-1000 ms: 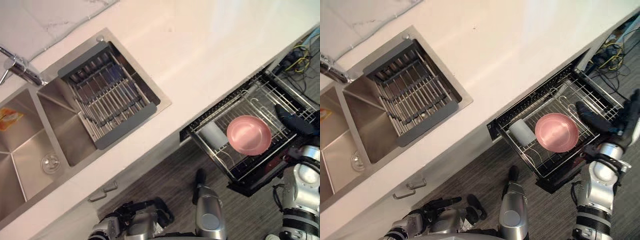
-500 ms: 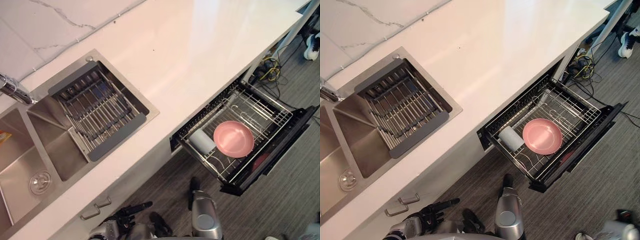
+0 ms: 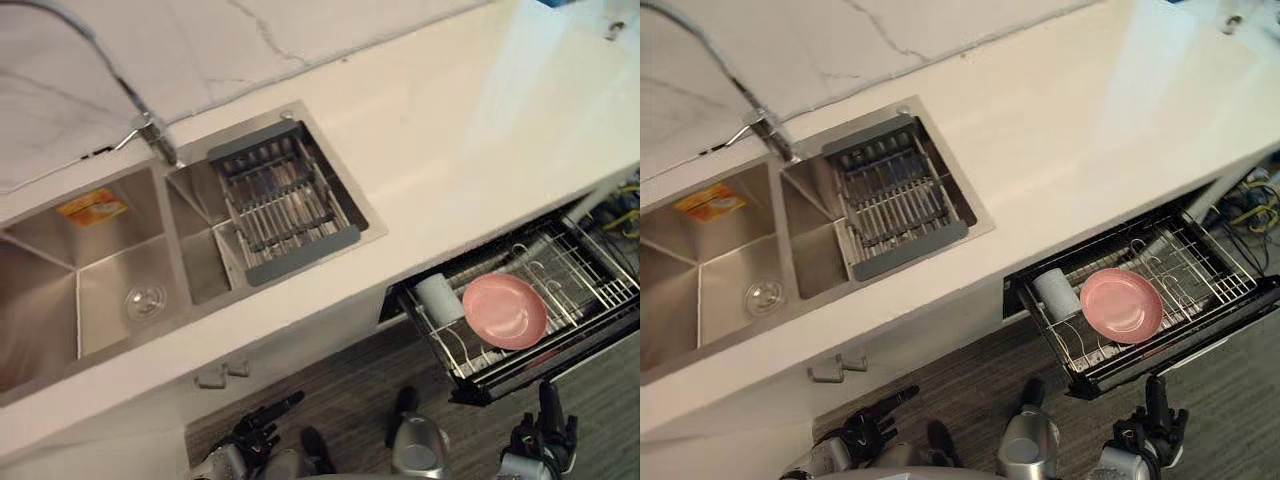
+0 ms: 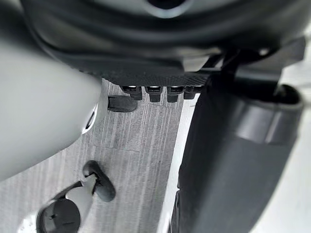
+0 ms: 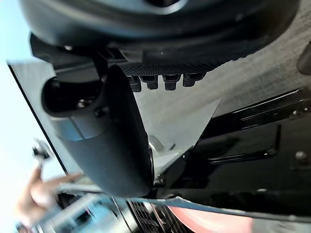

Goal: Walk over to the sink, pick up the cup, carry it to the dishwasher, place the cup inside the dishwasher, then close the dishwasher door

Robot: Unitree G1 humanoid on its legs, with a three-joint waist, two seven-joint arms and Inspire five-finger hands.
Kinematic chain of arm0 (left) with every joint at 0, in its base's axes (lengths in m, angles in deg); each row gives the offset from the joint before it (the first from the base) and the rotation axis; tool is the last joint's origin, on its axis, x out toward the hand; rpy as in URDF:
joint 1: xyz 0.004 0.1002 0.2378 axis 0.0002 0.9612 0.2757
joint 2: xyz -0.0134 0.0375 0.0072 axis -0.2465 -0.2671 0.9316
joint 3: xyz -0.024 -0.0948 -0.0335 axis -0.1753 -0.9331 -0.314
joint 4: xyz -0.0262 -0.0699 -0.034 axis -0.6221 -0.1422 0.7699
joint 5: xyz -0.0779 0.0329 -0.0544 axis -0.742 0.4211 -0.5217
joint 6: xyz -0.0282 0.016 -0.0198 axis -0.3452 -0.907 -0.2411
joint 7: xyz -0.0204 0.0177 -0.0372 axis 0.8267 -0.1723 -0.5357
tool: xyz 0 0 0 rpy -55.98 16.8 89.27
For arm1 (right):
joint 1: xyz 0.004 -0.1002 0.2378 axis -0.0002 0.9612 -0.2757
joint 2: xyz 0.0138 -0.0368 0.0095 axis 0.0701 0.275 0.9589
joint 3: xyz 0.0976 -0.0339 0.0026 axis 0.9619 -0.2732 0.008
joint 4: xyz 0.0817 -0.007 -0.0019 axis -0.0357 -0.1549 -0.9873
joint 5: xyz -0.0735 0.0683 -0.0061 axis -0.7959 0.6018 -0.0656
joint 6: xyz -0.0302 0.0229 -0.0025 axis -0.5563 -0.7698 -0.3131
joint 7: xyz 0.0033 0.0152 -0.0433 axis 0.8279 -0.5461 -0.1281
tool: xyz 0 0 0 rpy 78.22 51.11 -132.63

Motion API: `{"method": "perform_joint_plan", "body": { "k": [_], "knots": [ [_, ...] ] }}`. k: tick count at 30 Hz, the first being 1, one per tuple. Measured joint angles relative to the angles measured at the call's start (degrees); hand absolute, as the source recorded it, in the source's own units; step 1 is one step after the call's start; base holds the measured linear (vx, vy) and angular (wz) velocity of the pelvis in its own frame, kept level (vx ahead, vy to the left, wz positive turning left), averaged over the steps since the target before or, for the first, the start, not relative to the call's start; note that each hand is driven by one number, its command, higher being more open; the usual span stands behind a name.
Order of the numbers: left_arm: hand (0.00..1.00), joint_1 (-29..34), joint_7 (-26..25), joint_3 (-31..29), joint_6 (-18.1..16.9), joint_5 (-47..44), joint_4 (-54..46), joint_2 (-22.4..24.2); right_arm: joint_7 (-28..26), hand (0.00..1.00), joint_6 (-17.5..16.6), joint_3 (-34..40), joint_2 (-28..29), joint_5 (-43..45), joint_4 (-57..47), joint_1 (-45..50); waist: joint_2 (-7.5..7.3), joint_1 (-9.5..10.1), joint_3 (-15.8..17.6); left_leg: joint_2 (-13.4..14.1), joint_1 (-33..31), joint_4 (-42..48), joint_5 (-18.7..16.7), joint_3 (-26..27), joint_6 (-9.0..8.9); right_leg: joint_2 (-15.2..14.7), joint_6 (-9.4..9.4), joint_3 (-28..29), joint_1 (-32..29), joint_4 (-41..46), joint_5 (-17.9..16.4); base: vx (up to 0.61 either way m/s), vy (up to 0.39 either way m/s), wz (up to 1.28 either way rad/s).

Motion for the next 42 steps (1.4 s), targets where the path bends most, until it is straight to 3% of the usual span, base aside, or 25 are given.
{"method": "perform_joint_plan", "body": {
  "k": [5, 8, 12, 14, 17, 19, 20, 21, 22, 23, 25, 27, 31, 33, 34, 35, 36, 39, 42],
  "knots": [
    [1.00, 0.0, 1.6, -2.2, -0.3, 0.1, -0.5, 0.3, -1.5, 1.00, 2.2, -3.4, -5.8, 0.0, 5.3, -8.0, 0.02, 2.75, 0.0, -0.3, -2.1, -0.4, 2.4, -4.2, 0.23, -0.7, -0.23, -3.8, 0.3, 0.5, -0.3, -0.07, -0.015, 0.47],
    [1.00, 1.0, 2.9, -3.8, -0.7, 0.8, -0.9, 0.2, -3.3, 1.00, 4.7, -6.1, -10.3, -1.7, 8.9, -15.6, 0.64, 3.62, 0.3, -0.1, -3.8, -0.8, 3.6, -6.9, 0.08, -1.0, -1.56, -5.7, -0.1, 1.6, -1.4, -0.11, -0.033, 0.42],
    [1.00, 3.7, 4.6, -3.7, -0.7, 2.7, -0.1, 0.5, -5.2, 1.00, 7.9, -10.5, -19.8, -4.1, 15.8, -28.9, 3.53, 5.01, 2.6, 0.0, -8.0, -1.0, 5.4, -9.6, 0.77, -1.5, -1.70, -5.5, -4.0, 3.8, -2.1, -0.10, -0.041, 0.32],
    [1.00, 5.2, 5.1, -4.0, -0.8, 3.1, 0.3, -0.1, -5.7, 1.00, 6.5, -10.8, -19.8, -3.9, 16.9, -30.5, 3.28, 5.05, 4.2, 0.3, -9.3, -2.1, 6.9, -10.0, 0.72, -1.3, -1.89, -5.5, -6.0, 4.8, -2.2, -0.08, -0.059, 0.09],
    [1.00, 4.5, 10.0, -4.1, -1.6, 0.1, 0.1, -0.2, -6.8, 1.00, 5.3, -12.8, -21.1, -3.8, 16.9, -32.3, 3.83, 5.03, 6.1, 0.8, -11.2, -2.5, 7.5, -10.3, 0.95, -0.4, -1.83, -4.3, -8.1, 5.1, -2.1, -0.13, -0.080, 0.04],
    [1.00, 3.6, 13.2, -3.2, -1.9, -2.5, 0.2, 0.3, -7.1, 1.00, 4.4, -12.8, -21.1, -3.8, 16.9, -33.5, 4.89, 5.23, 7.2, 1.6, -11.6, -2.5, 7.5, -10.5, 0.96, 1.0, -1.91, -3.7, -8.2, 3.8, -2.2, -0.15, -0.104, -0.01],
    [1.00, 3.3, 14.5, -3.3, -1.9, -5.1, 0.2, 0.4, -7.3, 1.00, 3.6, -12.8, -21.0, -4.0, 16.0, -33.7, 6.04, 5.32, 7.9, 2.6, -12.5, -2.4, 7.7, -10.6, 0.74, 1.2, -3.08, -0.3, -10.2, 10.9, -2.6, -0.14, -0.154, 0.32],
    [1.00, 3.3, 15.6, -3.3, -1.9, -6.7, 0.0, -0.5, -7.3, 1.00, 1.7, -12.7, -19.9, -4.3, 14.9, -32.2, 5.57, 4.83, 7.9, 2.2, -12.8, -2.6, 8.3, -10.6, -0.12, 0.8, -2.40, 5.7, -10.3, 14.6, -8.3, -0.11, -0.128, 0.42],
    [1.00, 3.3, 16.1, -3.3, -2.1, -7.3, -0.1, -0.7, -7.2, 1.00, 0.8, -12.7, -19.2, -4.5, 13.6, -31.5, 5.13, 4.90, 8.5, 2.2, -12.7, -2.5, 8.7, -10.3, -0.62, 1.0, -3.80, 5.8, -9.7, 13.2, -9.7, -0.10, -0.188, 0.35],
    [1.00, 3.3, 16.2, -3.4, -2.9, -9.4, -0.6, 0.2, -7.2, 1.00, 0.1, -12.7, -18.7, -6.6, 10.4, -29.7, 5.83, 5.42, 9.6, 3.1, -13.9, -1.3, 8.7, -10.0, -0.75, 1.9, -3.66, 4.6, -9.7, 11.9, -9.7, -0.06, -0.147, 0.00],
    [1.00, 3.7, 16.3, -3.7, -2.8, -11.6, -0.8, 0.0, -7.7, 1.00, 0.9, -15.9, -17.9, -11.0, 6.2, -24.5, 5.38, 5.55, 9.9, 2.8, -13.5, 2.8, 8.7, -8.8, -0.75, 1.9, -3.69, 2.9, -9.5, 11.5, -9.7, 0.01, -0.109, -0.01],
    [1.00, 3.8, 16.3, -3.6, -2.9, -11.7, -0.8, -0.2, -9.9, 1.00, 0.5, -19.9, -14.8, -15.1, 5.1, -17.1, 5.19, 5.20, 9.8, 2.8, -11.1, 0.8, 7.4, -7.9, -0.45, 2.4, -3.87, 1.9, -8.3, 11.4, -9.8, 0.09, -0.041, 0.17],
    [1.00, 5.4, 16.3, -4.1, -4.1, -11.5, -1.2, -0.3, -10.8, 1.00, 2.9, -22.9, -5.5, -20.9, 14.1, -7.3, 3.10, 5.59, 8.6, 2.9, -8.7, 0.1, 6.9, -6.3, -0.69, 2.8, -3.98, 2.3, -6.7, 10.9, -9.9, 0.06, -0.031, -0.10],
    [1.00, 5.9, 16.3, -4.4, -4.3, -11.1, -1.5, -0.3, -11.1, 1.00, 3.9, -22.3, -5.9, -23.0, 14.1, -6.3, 2.26, 5.30, 8.0, 2.7, -7.9, 0.0, 6.0, -4.5, -0.19, 2.6, -3.68, 3.0, -6.6, 10.3, -9.8, 0.08, 0.055, -0.38],
    [1.00, 6.5, 16.3, -4.3, -3.7, -9.9, -0.8, -1.5, -11.2, 1.00, 3.3, -21.4, -5.4, -25.0, 14.4, -4.4, 0.62, 4.25, 6.7, 2.5, -6.9, -0.2, 5.3, -3.8, -0.07, 2.4, -3.08, 3.2, -6.0, 10.0, -9.4, 0.10, 0.065, -0.28],
    [1.00, 6.8, 16.3, -4.3, -3.6, -9.5, -0.3, -2.0, -11.2, 1.00, 3.1, -21.3, -5.3, -26.1, 14.7, -3.4, -0.12, 3.98, 6.1, 2.4, -6.2, -0.4, 5.1, -3.5, 0.02, 2.4, -3.07, 3.5, -5.6, 9.8, -9.4, 0.17, 0.094, -0.31],
    [1.00, 7.4, 16.3, -4.3, -3.2, -8.5, 0.4, -3.2, -11.2, 1.00, 3.0, -21.1, -5.0, -27.9, 15.6, -0.7, -1.85, 3.95, 4.1, 2.2, -4.7, -1.1, 4.3, -2.3, -0.10, 2.4, -2.89, 4.4, -5.0, 9.6, -9.3, 0.17, 0.060, -0.29],
    [1.00, 8.2, 16.3, -4.3, -2.5, -6.8, 1.2, -4.6, -10.8, 1.00, 3.1, -20.1, -4.2, -28.1, 17.5, 3.0, -3.86, 3.76, 2.2, 1.7, -2.8, -1.4, 3.2, -0.8, -0.42, 2.2, -1.75, 5.8, -4.2, 9.5, -9.5, 0.15, 0.065, -0.28],
    [1.00, 8.1, 16.3, -3.9, -1.6, -5.5, 2.7, -5.3, -10.4, 1.00, 4.3, -19.0, -3.0, -28.1, 20.2, 4.0, -4.94, 3.06, 1.6, 0.5, -1.1, -1.8, 2.4, 0.3, 0.16, 0.9, -0.98, 7.1, -4.0, 10.9, -9.9, 0.12, 0.081, -0.15]
  ]
}}
